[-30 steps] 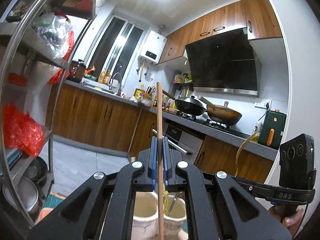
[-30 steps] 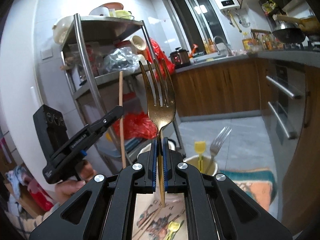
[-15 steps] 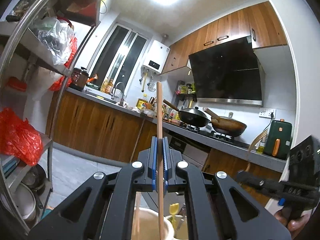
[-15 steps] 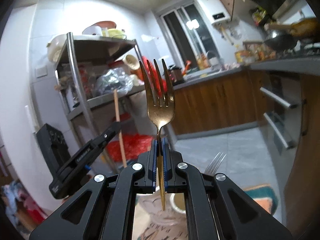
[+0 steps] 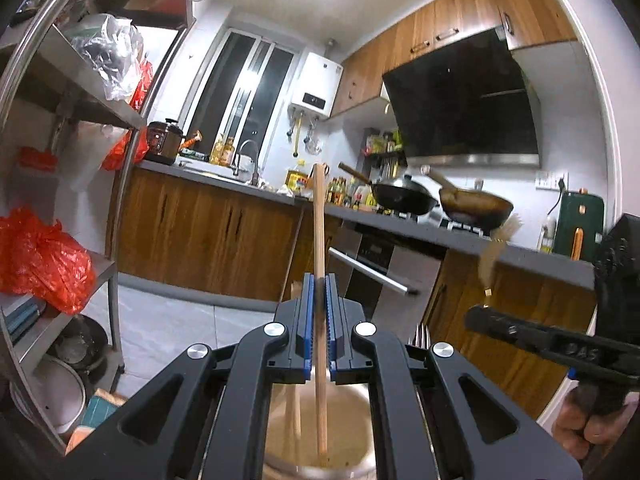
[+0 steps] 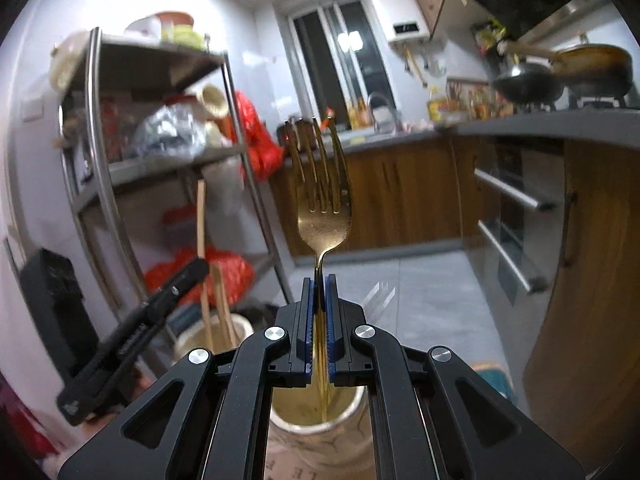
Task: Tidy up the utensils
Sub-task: 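Lift the chopstick into the tall pot while the right tool lowers the gold fork into the short pot, then open the left tool releasing the chopstick while the right tool releases the gold fork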
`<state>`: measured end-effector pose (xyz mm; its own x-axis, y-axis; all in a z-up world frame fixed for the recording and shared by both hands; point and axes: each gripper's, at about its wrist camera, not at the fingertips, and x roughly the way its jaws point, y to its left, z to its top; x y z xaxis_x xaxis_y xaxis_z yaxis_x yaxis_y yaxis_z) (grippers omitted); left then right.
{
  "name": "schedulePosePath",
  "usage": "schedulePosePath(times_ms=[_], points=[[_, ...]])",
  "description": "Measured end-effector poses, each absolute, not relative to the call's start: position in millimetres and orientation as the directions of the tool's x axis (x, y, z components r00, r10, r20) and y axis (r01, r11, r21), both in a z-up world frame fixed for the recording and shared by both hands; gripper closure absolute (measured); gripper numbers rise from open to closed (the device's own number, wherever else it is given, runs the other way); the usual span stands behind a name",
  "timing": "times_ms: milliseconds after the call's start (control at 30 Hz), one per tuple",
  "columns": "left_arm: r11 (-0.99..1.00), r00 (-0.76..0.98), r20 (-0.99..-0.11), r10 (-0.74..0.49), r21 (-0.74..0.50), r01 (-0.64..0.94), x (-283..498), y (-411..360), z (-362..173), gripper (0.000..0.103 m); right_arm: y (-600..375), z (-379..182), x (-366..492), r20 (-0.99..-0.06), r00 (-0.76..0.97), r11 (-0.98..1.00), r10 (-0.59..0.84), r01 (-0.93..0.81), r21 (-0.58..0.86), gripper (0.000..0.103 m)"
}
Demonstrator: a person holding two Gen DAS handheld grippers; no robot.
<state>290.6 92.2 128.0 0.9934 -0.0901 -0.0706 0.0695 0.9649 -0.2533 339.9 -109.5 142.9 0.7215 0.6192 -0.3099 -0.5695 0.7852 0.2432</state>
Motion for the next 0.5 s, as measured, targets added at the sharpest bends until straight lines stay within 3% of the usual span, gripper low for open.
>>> schedulePosePath(times_ms=[500], points=[[0.983, 0.982, -0.185, -0.048, -0.181, 0.014, 300, 80, 108, 0.098, -70, 114, 343, -0.427, 0.672, 0.784, 0.605, -0.597, 0.17, 0.096]])
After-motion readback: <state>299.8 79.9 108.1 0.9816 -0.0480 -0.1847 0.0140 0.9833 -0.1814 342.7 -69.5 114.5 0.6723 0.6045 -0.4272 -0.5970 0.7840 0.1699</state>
